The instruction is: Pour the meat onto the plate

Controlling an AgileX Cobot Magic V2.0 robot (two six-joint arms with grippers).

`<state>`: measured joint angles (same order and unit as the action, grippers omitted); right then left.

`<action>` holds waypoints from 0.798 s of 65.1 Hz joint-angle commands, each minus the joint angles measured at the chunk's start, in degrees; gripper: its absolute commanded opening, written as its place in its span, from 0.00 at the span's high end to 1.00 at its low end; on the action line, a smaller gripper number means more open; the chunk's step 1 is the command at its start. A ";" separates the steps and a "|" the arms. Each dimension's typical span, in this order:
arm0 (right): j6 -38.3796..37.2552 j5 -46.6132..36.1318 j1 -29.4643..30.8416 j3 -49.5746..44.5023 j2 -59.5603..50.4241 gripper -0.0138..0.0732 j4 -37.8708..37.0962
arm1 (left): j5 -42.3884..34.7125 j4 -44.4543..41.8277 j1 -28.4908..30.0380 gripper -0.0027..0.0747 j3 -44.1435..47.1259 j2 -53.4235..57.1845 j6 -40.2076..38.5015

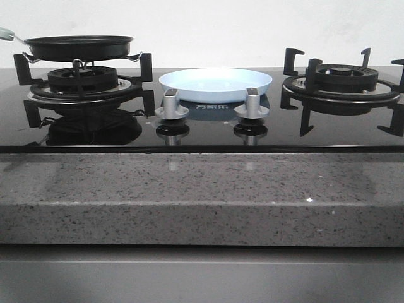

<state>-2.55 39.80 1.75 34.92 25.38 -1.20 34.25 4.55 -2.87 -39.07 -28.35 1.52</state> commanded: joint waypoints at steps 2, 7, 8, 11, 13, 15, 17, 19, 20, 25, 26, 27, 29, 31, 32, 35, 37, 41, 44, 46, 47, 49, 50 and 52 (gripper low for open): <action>0.84 -3.80 -1.37 2.19 1.19 0.31 2.25 | -4.59 0.67 -0.17 0.39 -1.67 -0.54 0.04; 2.55 -3.73 -4.85 2.58 2.47 0.31 2.36 | -5.08 0.67 -2.76 0.40 -1.67 -0.54 0.70; 2.55 -3.63 -5.61 2.76 2.86 0.31 2.36 | -5.10 0.67 -3.53 0.40 -1.67 -0.54 1.36; 3.28 -3.16 -8.47 3.70 4.84 0.31 2.36 | -5.47 0.28 -7.18 0.40 -1.67 -0.54 3.28; 3.46 -2.73 -10.13 4.45 6.06 0.31 2.30 | -5.72 0.02 -9.14 0.40 -1.67 -0.54 4.14; 3.67 -2.40 -11.70 5.55 7.38 0.31 2.23 | -5.72 -0.22 -11.05 0.40 -1.67 -0.54 5.55; 3.68 -2.26 -13.49 6.55 8.81 0.31 2.23 | -5.72 -0.77 -12.83 0.40 -1.67 -0.54 6.13; 3.72 -2.20 -15.12 7.95 10.77 0.31 2.23 | -5.72 -1.66 -14.88 0.40 -1.67 -0.54 6.26; 3.72 -2.15 -15.99 8.88 12.00 0.31 2.23 | -5.72 -2.16 -15.97 0.40 -1.67 -0.54 6.26; 3.72 -1.55 -18.47 12.76 17.38 0.31 2.23 | -5.72 -3.48 -19.40 0.40 -1.67 -0.54 6.26; 3.72 -1.42 -18.96 13.54 18.32 0.31 2.23 | -5.72 -3.48 -20.02 0.40 -1.67 -0.54 6.26; 3.72 -1.21 -19.22 14.75 19.74 0.31 2.23 | -5.72 -3.48 -20.37 0.40 -1.67 -0.54 6.26; 3.72 -0.81 -19.67 16.83 22.20 0.31 2.23 | -5.74 -3.48 -21.10 0.40 -1.67 -0.54 6.26; 3.66 -0.51 -19.72 18.54 24.37 0.31 2.36 | -5.74 -3.48 -21.56 0.40 -1.67 -0.54 6.26; 3.66 -0.28 -19.72 19.93 25.41 0.31 2.38 | -5.74 -3.36 -21.73 0.40 -1.67 -0.54 6.26; 3.66 0.56 -19.72 22.29 28.65 0.31 2.50 | -5.74 -3.35 -22.09 0.40 -1.67 -0.54 6.16; 3.66 1.23 -19.72 25.26 31.39 0.31 2.49 | -5.74 -2.98 -22.08 0.40 -1.67 -0.54 6.15; 3.66 2.79 -19.72 29.85 36.17 0.31 2.68 | -5.74 -2.24 -22.08 0.40 -1.67 -0.54 6.15; 3.66 4.27 -19.72 33.47 39.87 0.31 2.82 | -5.74 -1.68 -22.08 0.40 -1.67 -0.54 6.15; 3.66 5.04 -19.72 35.03 41.95 0.31 3.18 | -5.74 -1.18 -22.08 0.40 -1.67 -0.54 6.15; 3.66 5.67 -19.72 36.57 43.50 0.31 3.37 | -5.74 -1.03 -22.08 0.40 -1.67 -0.54 6.15; 3.66 6.86 -19.72 39.16 46.09 0.31 3.55 | -5.74 -0.93 -22.08 0.40 -1.67 -0.54 6.15; 3.66 7.35 -19.72 40.22 47.12 0.31 3.66 | -5.74 -0.79 -22.08 0.40 -1.67 -0.54 6.15; 3.66 8.38 -19.72 42.85 49.19 0.31 3.80 | -5.74 -0.79 -22.08 0.40 -1.67 -0.54 6.15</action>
<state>0.59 48.26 -17.93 70.47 70.51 1.79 33.42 2.67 -24.56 -39.07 -28.35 7.81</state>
